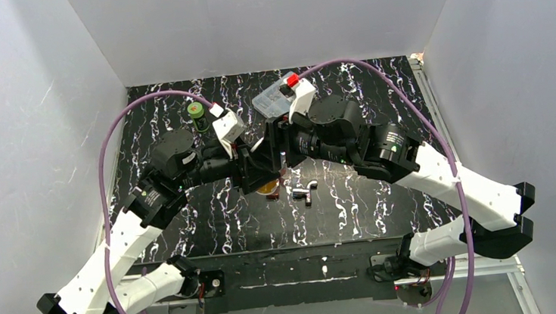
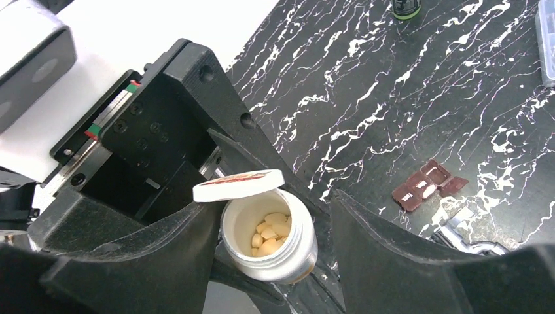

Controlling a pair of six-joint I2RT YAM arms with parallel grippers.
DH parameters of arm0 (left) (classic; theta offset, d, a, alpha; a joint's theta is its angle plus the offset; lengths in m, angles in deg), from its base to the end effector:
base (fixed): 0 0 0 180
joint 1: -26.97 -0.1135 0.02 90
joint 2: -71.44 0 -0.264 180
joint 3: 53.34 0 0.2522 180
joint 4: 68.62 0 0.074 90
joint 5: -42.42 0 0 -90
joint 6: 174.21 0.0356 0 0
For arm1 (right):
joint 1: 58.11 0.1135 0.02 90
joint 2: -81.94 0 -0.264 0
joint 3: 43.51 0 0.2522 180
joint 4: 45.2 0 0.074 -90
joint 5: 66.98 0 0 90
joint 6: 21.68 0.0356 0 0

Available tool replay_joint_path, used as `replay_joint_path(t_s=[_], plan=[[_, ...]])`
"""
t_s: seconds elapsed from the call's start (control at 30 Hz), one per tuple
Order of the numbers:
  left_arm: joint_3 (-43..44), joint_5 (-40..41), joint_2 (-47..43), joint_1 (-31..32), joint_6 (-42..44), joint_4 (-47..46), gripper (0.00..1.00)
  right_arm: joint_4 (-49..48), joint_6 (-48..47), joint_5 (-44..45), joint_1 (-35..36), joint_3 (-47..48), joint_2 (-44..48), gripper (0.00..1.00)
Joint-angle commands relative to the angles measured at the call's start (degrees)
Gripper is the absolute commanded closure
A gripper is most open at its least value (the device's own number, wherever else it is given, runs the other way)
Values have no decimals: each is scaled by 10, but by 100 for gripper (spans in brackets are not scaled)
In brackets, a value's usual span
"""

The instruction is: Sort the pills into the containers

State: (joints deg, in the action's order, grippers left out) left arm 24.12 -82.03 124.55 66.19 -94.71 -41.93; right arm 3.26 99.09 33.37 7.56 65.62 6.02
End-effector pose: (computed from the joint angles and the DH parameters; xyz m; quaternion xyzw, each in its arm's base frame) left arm 0.1380 -0.1386 0.4244 0.3696 0.6167 -0.4719 0.5104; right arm 0.1179 0.2452 0.4790 -0.1851 0.7714 0.4031 0.4562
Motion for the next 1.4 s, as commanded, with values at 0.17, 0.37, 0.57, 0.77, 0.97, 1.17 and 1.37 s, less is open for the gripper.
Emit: replay_joint_path(t_s=[0.17, 0.37, 0.57, 0.77, 0.97, 1.17, 1.37], plan=[[15, -83, -8, -24, -16, -16, 100, -34, -36, -45, 7, -14, 46, 34], [18, -118, -10, -26, -31, -33, 100, -19, -41, -59, 7, -6, 36, 42], [24, -138, -1, -26, -34, -31, 100, -2, -46, -68, 7, 12, 18, 47], [21, -130, -3, -26, -35, -37, 100, 2, -46, -59, 7, 13, 18, 75], [16, -118, -2, -26, -53, -57, 100, 10, -47, -41, 7, 26, 15, 99], [14, -102, -7, -26, -54, -51, 75, 9, -46, -25, 7, 39, 13, 99], [2, -108, -12, -26, -56, -60, 47, 1, -46, -27, -1, 54, 15, 99]])
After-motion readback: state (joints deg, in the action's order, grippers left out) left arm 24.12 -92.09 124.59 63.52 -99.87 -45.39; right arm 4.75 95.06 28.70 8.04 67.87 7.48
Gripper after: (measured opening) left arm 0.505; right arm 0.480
